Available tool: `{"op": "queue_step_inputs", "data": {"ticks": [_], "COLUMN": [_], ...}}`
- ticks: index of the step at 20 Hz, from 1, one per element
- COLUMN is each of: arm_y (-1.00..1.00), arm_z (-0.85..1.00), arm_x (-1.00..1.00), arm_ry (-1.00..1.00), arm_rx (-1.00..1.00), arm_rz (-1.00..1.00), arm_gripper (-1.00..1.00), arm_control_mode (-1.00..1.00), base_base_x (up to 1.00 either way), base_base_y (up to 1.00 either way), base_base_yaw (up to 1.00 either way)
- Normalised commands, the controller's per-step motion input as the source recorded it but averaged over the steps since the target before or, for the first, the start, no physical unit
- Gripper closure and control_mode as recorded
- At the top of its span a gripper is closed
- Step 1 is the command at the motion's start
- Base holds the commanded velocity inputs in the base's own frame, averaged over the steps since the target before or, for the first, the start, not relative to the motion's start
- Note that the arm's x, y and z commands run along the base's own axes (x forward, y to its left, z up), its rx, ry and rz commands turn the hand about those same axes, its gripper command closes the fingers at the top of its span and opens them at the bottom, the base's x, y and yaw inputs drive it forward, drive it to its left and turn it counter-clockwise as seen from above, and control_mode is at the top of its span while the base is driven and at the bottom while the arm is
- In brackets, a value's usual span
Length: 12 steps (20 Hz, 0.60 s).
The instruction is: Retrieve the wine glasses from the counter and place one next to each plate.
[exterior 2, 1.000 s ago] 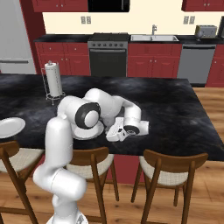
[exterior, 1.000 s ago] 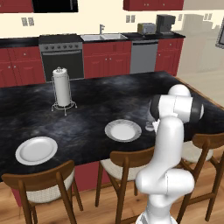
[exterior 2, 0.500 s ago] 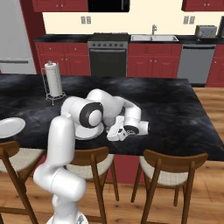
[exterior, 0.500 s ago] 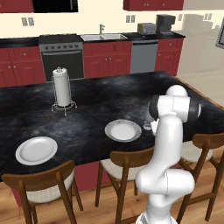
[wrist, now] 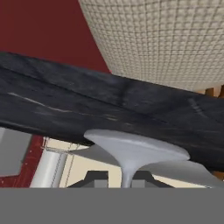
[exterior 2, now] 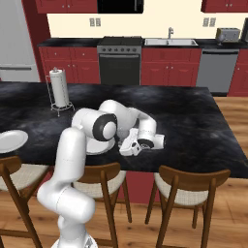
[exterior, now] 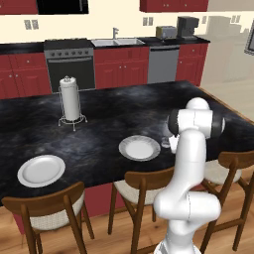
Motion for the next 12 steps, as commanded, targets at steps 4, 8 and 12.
{"op": "queue_step_inputs", "data": {"ticks": [4, 8, 12], "arm_y": [0.0, 0.0, -0.02], "arm_z": [-0.16, -0.22, -0.19], "arm_x": [0.29, 0.18, 0.15], "arm_ry": [0.0, 0.0, 0.0], "arm_rx": [0.0, 0.0, 0.0], "arm_rz": [0.0, 0.0, 0.0], "arm_gripper": [1.0, 1.0, -1.0], "arm_control_mode": [-1.0, -1.0, -1.0], "base_base_x": [0.0, 0.0, 0.0], "base_base_y": [0.0, 0.0, 0.0], "base_base_yaw": [0.0, 0.0, 0.0]}}
